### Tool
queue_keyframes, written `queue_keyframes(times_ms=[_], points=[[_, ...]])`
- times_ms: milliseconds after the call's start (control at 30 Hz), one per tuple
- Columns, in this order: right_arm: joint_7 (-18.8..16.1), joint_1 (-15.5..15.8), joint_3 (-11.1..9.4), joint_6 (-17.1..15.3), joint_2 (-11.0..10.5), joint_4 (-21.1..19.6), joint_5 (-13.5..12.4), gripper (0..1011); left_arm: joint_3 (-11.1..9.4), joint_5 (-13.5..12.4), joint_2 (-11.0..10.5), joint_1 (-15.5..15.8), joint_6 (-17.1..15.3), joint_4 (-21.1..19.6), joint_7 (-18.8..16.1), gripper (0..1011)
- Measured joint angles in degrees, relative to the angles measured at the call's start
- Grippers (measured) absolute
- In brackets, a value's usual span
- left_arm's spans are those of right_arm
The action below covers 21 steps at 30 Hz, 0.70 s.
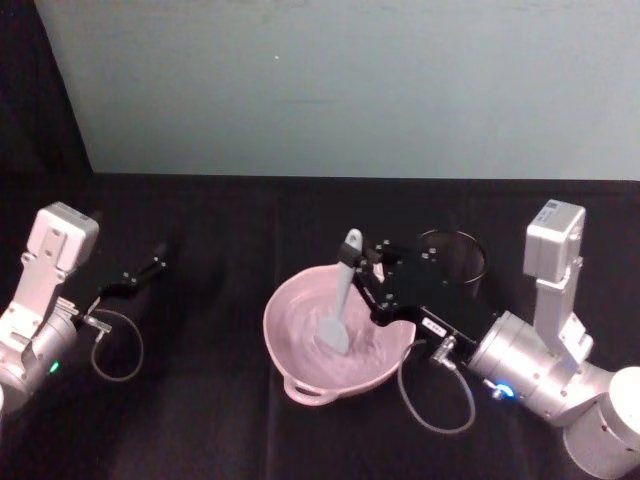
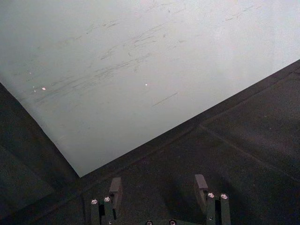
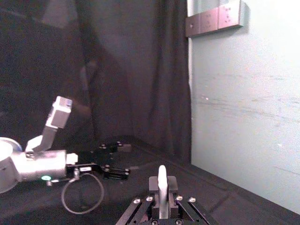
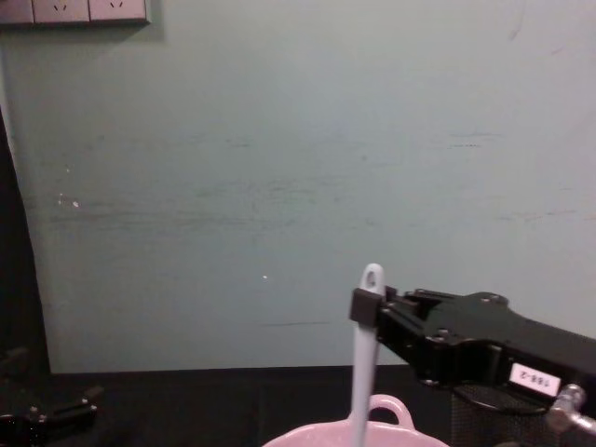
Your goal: Use the one hand to pick up the spoon and stir the clear water in the bowl.
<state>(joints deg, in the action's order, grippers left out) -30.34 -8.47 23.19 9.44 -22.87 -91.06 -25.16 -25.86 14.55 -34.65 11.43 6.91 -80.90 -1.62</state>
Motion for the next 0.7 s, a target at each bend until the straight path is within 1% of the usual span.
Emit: queue_keyframes(times_ms=[133,167,333,367,467,500,567,600,700], points=[[-0.3,-0.5,1.1,0.0,0.9,0.2,0.0,110,0.0,0.0,0.0,0.0,0.0,0.0,0.0,1005],[-0.3,-0.5,1.1,0.0,0.9,0.2,0.0,110,0.0,0.0,0.0,0.0,0.0,0.0,0.0,1005],[-0.4,-1.9,1.9,0.3,2.3,2.5,-0.3,109,0.0,0.0,0.0,0.0,0.0,0.0,0.0,1005],[-0.4,-2.4,1.9,0.4,2.7,3.5,-0.6,110,0.0,0.0,0.0,0.0,0.0,0.0,0.0,1005],[-0.4,-3.5,1.9,0.7,3.5,5.3,-0.9,110,0.0,0.0,0.0,0.0,0.0,0.0,0.0,1005],[-0.4,-3.5,1.9,0.7,3.5,5.3,-0.9,110,0.0,0.0,0.0,0.0,0.0,0.0,0.0,1005],[-0.1,-4.6,1.5,1.1,4.1,7.1,-0.9,110,0.0,0.0,0.0,0.0,0.0,0.0,0.0,1005],[-0.1,-4.6,1.5,1.1,4.1,7.1,-0.9,110,0.0,0.0,0.0,0.0,0.0,0.0,0.0,1005],[0.6,-5.4,0.6,1.4,4.2,8.4,-0.9,110,0.0,0.0,0.0,0.0,0.0,0.0,0.0,1005]])
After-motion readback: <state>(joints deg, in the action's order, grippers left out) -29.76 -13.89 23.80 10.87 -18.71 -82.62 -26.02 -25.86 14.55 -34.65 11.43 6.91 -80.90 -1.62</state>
